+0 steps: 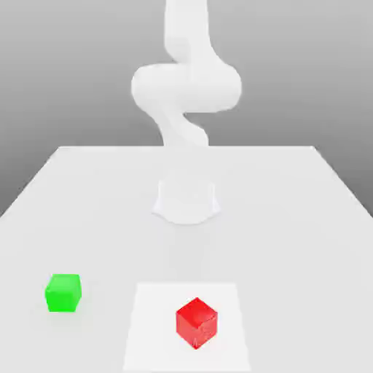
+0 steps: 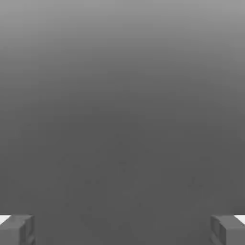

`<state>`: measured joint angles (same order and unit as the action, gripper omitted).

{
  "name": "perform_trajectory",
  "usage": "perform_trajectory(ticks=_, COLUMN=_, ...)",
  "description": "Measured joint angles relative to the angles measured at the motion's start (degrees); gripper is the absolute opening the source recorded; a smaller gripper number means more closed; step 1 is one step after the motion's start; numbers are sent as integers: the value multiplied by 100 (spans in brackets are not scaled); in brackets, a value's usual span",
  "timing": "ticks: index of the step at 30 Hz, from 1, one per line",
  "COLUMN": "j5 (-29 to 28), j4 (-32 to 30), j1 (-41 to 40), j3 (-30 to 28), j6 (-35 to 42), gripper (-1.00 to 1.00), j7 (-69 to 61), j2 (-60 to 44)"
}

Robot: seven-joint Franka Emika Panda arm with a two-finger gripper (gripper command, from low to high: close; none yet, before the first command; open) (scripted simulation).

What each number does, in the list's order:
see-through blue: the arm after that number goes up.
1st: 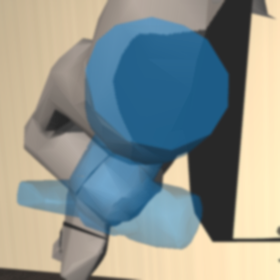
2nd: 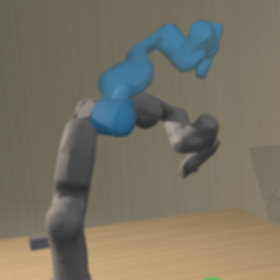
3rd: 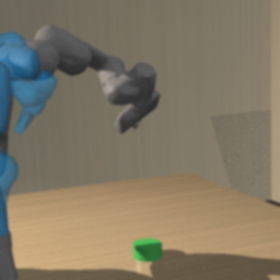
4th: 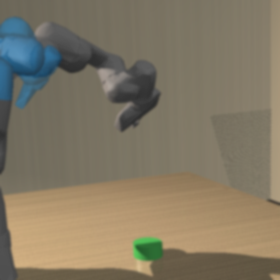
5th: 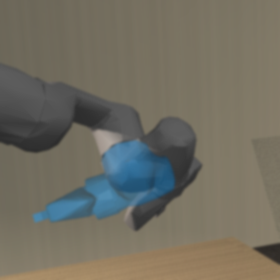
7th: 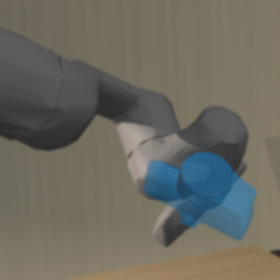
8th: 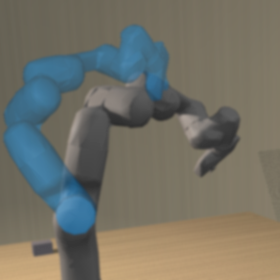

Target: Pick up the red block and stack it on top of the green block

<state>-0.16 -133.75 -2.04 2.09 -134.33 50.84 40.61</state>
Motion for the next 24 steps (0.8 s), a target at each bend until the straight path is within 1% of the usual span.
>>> perform_trajectory(ticks=7, j5=-122, j4=-561, j1=-512, j3=556, j6=-727, gripper=0, j7=1485, j2=-1487)
perform_trajectory(ticks=13, j5=-294, j4=-1029, j1=-816, j3=898, j6=-1333, gripper=0, j7=2776, j2=-2738)
perform_trajectory(ticks=17, j5=-398, j4=-1342, j1=-892, j3=993, j6=-1737, gripper=0, j7=3630, j2=-3571)
perform_trajectory(ticks=21, j5=-350, j4=-1656, j1=-865, j3=1011, j6=-2146, gripper=0, j7=4371, j2=-4389)
perform_trajectory(ticks=24, j5=-523, j4=-1686, j1=-780, j3=896, j6=-2580, gripper=0, j7=4732, j2=-5003)
